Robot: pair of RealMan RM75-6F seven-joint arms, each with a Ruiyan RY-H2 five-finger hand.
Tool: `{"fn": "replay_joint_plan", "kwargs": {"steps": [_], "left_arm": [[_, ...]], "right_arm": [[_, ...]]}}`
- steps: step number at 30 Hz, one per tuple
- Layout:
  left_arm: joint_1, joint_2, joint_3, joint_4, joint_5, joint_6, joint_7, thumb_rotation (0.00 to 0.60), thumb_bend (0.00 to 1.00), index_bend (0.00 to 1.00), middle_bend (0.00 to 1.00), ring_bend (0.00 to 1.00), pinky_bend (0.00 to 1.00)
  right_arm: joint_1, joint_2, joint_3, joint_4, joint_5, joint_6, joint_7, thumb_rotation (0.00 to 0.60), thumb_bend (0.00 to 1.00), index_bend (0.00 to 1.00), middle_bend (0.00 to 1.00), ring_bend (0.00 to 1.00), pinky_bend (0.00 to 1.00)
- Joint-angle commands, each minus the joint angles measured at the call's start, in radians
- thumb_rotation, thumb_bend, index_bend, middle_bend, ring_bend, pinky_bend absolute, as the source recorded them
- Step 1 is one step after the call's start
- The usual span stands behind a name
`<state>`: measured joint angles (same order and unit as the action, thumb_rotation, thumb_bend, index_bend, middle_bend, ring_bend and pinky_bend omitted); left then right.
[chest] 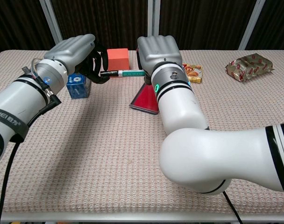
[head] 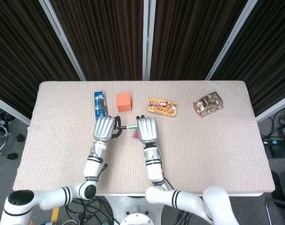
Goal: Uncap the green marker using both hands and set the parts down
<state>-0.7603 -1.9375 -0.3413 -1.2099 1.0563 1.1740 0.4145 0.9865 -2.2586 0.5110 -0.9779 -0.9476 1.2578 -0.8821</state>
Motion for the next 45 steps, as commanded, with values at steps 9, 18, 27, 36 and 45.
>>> {"fn": "replay_joint_plan", "kwargs": {"steps": [9, 18, 27, 36, 45], "left_arm": [[0.028, 0.047, 0.023, -0.015, 0.027, 0.0, -0.037, 0.6, 0.37, 0.68, 0.71, 0.64, 0.63], [0.108, 0.103, 0.082, -0.047, 0.061, 0.022, -0.127, 0.6, 0.37, 0.68, 0.72, 0.64, 0.63], [0.177, 0.097, 0.155, -0.048, 0.053, -0.011, -0.182, 0.6, 0.36, 0.68, 0.72, 0.64, 0.63], [0.197, 0.063, 0.193, 0.021, 0.073, -0.082, -0.255, 0.6, 0.26, 0.63, 0.64, 0.55, 0.55], [0.217, 0.119, 0.211, -0.002, 0.108, -0.101, -0.278, 0.6, 0.07, 0.5, 0.47, 0.39, 0.38]], "right_arm": [[-0.048, 0.042, -0.021, -0.045, -0.009, 0.032, 0.008, 0.6, 0.31, 0.67, 0.62, 0.67, 0.83], [-0.147, 0.122, -0.075, -0.188, -0.024, 0.084, 0.03, 0.6, 0.31, 0.67, 0.62, 0.67, 0.83], [-0.303, 0.222, -0.223, -0.346, -0.016, 0.121, 0.034, 0.6, 0.3, 0.67, 0.62, 0.67, 0.83], [-0.35, 0.249, -0.282, -0.366, 0.003, 0.063, 0.05, 0.6, 0.27, 0.67, 0.61, 0.66, 0.83], [-0.349, 0.273, -0.281, -0.408, 0.058, 0.007, 0.001, 0.6, 0.0, 0.34, 0.44, 0.54, 0.82]]}}
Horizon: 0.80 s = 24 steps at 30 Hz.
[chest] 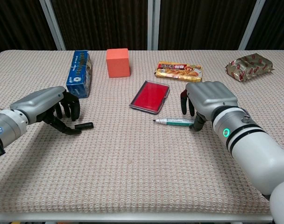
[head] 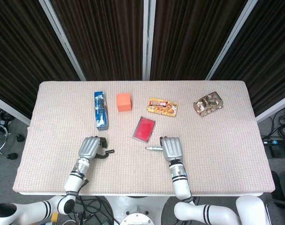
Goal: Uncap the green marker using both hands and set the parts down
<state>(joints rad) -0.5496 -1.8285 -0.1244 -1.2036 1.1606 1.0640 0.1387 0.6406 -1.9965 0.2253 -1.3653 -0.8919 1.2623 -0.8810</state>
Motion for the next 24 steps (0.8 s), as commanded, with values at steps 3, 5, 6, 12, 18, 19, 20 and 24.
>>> {"fn": "replay_joint_plan", "kwargs": {"steps": [3, 5, 6, 12, 18, 19, 20, 24], "left_arm": [[0.013, 0.023, -0.032, -0.016, 0.011, 0.05, 0.001, 0.6, 0.04, 0.48, 0.46, 0.39, 0.36], [0.021, 0.031, -0.052, -0.013, 0.019, 0.093, 0.008, 0.6, 0.04, 0.48, 0.46, 0.38, 0.34], [0.025, 0.034, -0.058, -0.008, 0.026, 0.116, 0.011, 0.6, 0.03, 0.47, 0.46, 0.38, 0.33], [0.096, 0.062, -0.082, 0.003, 0.046, 0.273, 0.019, 0.6, 0.02, 0.38, 0.36, 0.29, 0.25], [0.245, 0.11, -0.007, -0.067, 0.071, 0.439, 0.046, 0.6, 0.0, 0.23, 0.21, 0.12, 0.15], [0.27, 0.114, 0.01, -0.074, 0.079, 0.465, 0.045, 0.6, 0.0, 0.23, 0.2, 0.12, 0.14], [0.303, 0.119, 0.031, -0.083, 0.086, 0.496, 0.042, 0.6, 0.0, 0.23, 0.2, 0.12, 0.14], [0.389, 0.135, 0.081, -0.111, 0.097, 0.555, 0.027, 0.6, 0.0, 0.22, 0.2, 0.12, 0.13]], "right_arm": [[-0.018, 0.034, 0.016, -0.062, -0.023, 0.035, 0.031, 0.6, 0.0, 0.31, 0.42, 0.53, 0.81], [-0.036, 0.064, 0.028, -0.111, -0.047, 0.074, 0.056, 0.6, 0.0, 0.31, 0.41, 0.52, 0.81], [-0.046, 0.08, 0.033, -0.136, -0.064, 0.097, 0.07, 0.6, 0.0, 0.3, 0.41, 0.51, 0.8], [-0.144, 0.21, 0.022, -0.28, -0.224, 0.254, 0.216, 0.6, 0.0, 0.27, 0.35, 0.36, 0.62], [-0.262, 0.355, -0.093, -0.374, -0.292, 0.315, 0.266, 0.6, 0.0, 0.06, 0.06, 0.0, 0.07], [-0.278, 0.367, -0.11, -0.377, -0.296, 0.319, 0.279, 0.6, 0.0, 0.03, 0.04, 0.0, 0.04], [-0.299, 0.379, -0.128, -0.376, -0.299, 0.325, 0.296, 0.6, 0.0, 0.02, 0.03, 0.0, 0.02], [-0.352, 0.385, -0.159, -0.345, -0.314, 0.343, 0.363, 0.6, 0.0, 0.0, 0.0, 0.0, 0.0]]}}
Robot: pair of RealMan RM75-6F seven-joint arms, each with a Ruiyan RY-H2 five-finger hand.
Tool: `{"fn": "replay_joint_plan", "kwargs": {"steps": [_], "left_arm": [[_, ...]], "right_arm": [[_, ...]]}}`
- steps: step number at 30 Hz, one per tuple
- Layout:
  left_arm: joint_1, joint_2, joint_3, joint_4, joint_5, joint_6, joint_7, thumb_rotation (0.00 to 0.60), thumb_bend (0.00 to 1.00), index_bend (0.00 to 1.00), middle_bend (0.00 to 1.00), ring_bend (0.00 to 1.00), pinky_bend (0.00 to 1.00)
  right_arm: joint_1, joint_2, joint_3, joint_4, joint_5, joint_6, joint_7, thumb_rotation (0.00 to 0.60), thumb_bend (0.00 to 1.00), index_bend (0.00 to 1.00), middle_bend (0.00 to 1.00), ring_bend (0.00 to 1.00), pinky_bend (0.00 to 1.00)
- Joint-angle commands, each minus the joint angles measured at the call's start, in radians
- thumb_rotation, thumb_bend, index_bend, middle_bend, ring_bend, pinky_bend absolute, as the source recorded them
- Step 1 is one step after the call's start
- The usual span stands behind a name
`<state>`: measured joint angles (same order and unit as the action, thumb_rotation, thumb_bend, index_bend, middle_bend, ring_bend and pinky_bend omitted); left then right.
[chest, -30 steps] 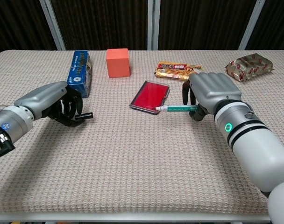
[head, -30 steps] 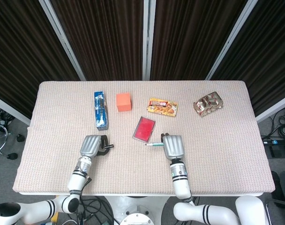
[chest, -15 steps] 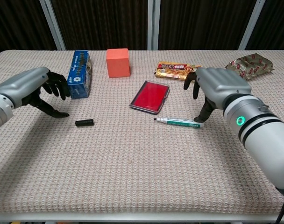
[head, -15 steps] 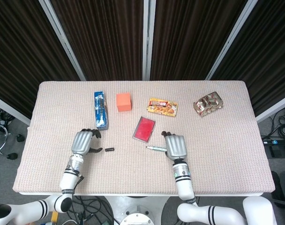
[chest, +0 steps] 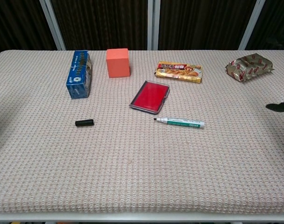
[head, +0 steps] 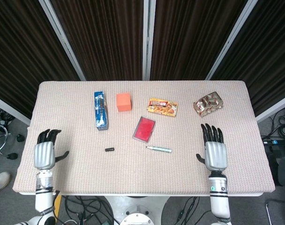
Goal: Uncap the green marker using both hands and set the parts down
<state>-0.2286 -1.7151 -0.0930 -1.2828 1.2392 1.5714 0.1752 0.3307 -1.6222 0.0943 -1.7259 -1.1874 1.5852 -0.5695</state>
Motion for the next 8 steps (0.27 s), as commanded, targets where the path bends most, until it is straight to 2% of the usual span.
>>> {"fn": "replay_joint_plan", "kwargs": {"steps": [1, 8], "left_arm": [[0.082, 0.025, 0.057, -0.036, 0.022, 0.055, -0.012, 0.6, 0.0, 0.22, 0.2, 0.12, 0.13], [0.13, 0.044, 0.087, -0.052, 0.078, 0.076, -0.036, 0.6, 0.0, 0.22, 0.2, 0.12, 0.13]], "right_arm": [[-0.051, 0.011, -0.03, 0.022, -0.022, 0.022, 0.066, 0.6, 0.0, 0.0, 0.0, 0.0, 0.0], [-0.083, 0.005, -0.033, 0.054, -0.066, 0.029, 0.104, 0.6, 0.0, 0.0, 0.0, 0.0, 0.0]]}}
